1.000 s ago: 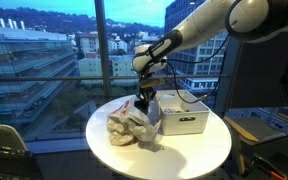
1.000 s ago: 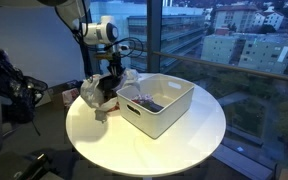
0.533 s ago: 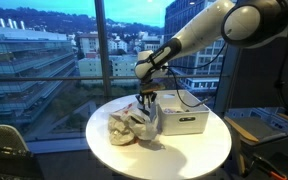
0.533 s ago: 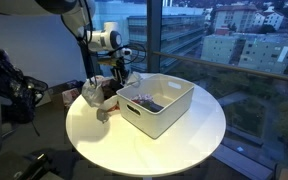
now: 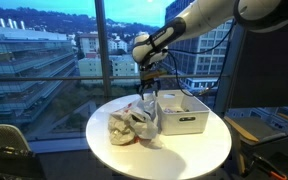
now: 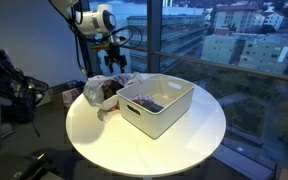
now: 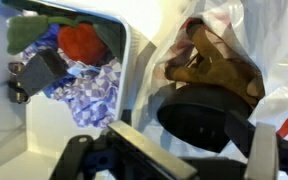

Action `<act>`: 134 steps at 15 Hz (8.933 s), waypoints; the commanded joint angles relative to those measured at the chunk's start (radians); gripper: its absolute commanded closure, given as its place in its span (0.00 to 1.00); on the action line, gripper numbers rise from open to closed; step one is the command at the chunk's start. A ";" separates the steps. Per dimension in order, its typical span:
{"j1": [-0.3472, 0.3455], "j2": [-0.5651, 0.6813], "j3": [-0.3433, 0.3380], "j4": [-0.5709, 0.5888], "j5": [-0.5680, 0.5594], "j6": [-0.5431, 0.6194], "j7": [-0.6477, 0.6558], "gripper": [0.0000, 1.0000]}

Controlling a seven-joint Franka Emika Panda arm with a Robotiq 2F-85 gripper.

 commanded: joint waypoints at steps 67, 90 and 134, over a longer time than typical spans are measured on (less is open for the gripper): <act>-0.033 0.096 0.094 0.010 0.050 0.183 -0.306 0.69; -0.163 -0.146 -0.136 -0.277 0.066 0.114 0.127 0.00; -0.140 -0.118 -0.151 -0.155 -0.023 0.094 0.398 0.97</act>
